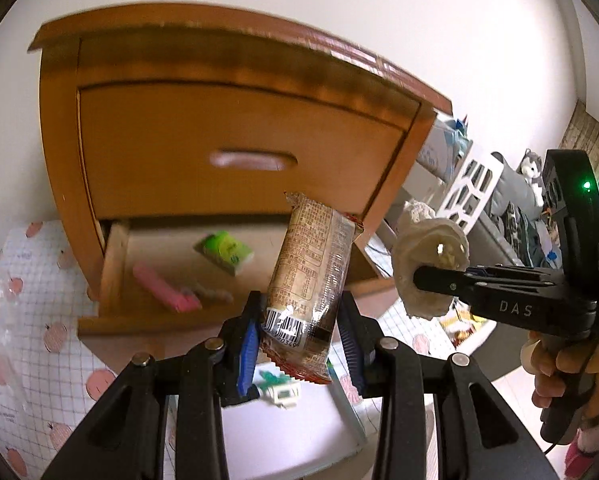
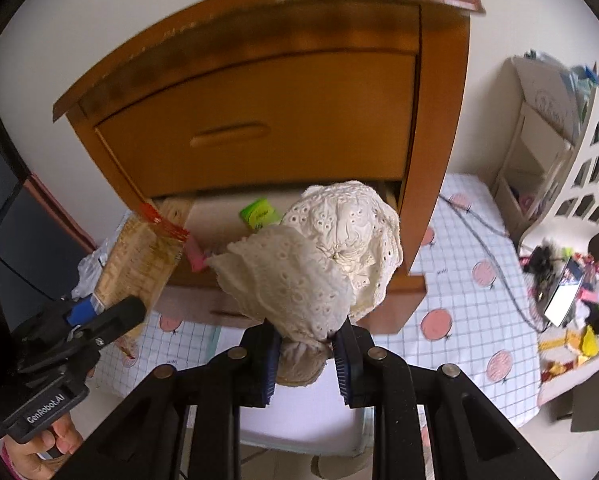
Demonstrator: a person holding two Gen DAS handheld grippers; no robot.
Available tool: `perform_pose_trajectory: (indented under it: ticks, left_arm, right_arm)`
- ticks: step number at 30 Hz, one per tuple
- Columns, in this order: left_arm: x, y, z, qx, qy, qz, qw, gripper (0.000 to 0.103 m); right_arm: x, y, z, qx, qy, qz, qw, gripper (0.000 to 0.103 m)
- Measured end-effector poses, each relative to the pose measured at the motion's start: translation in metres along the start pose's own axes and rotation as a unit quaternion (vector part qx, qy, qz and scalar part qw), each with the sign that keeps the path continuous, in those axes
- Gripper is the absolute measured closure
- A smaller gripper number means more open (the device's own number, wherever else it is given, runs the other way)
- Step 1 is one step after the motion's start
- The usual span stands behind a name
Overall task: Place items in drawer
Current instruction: 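Carry the snack bar and lace cloth into the drawer and open both tools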
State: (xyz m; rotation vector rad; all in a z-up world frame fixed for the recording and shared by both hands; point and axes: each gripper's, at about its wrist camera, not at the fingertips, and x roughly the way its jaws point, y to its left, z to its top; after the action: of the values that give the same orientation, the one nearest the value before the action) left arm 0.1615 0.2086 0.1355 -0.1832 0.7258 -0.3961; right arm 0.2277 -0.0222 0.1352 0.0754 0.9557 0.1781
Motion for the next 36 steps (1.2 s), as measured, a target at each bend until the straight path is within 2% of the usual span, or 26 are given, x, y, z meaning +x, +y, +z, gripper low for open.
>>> perform_pose_trajectory:
  ticks: [12, 24, 30, 32, 36]
  left_arm:
    - [0.014, 0.020, 0.027, 0.003, -0.010, 0.042, 0.9991, 0.065]
    - [0.053, 0.050, 0.028, -0.017, 0.019, 0.082, 0.9963, 0.064]
    - [0.062, 0.057, 0.026, -0.028, 0.022, 0.090, 0.9953, 0.063]
    - [0.063, 0.060, 0.025, -0.031, 0.022, 0.093, 0.9949, 0.056]
    - [0.065, 0.061, 0.022, -0.034, 0.023, 0.095, 0.9946, 0.050]
  right_arm:
    - [0.016, 0.000, 0.045, -0.019, 0.002, -0.034, 0.999, 0.078]
    - [0.052, 0.007, 0.056, -0.019, 0.023, -0.040, 0.999, 0.075]
    - [0.068, 0.013, 0.059, -0.025, 0.029, -0.038, 0.999, 0.075]
    - [0.073, 0.015, 0.058, -0.026, 0.029, -0.035, 0.999, 0.072]
    - [0.073, 0.018, 0.058, -0.033, 0.026, -0.036, 0.998, 0.050]
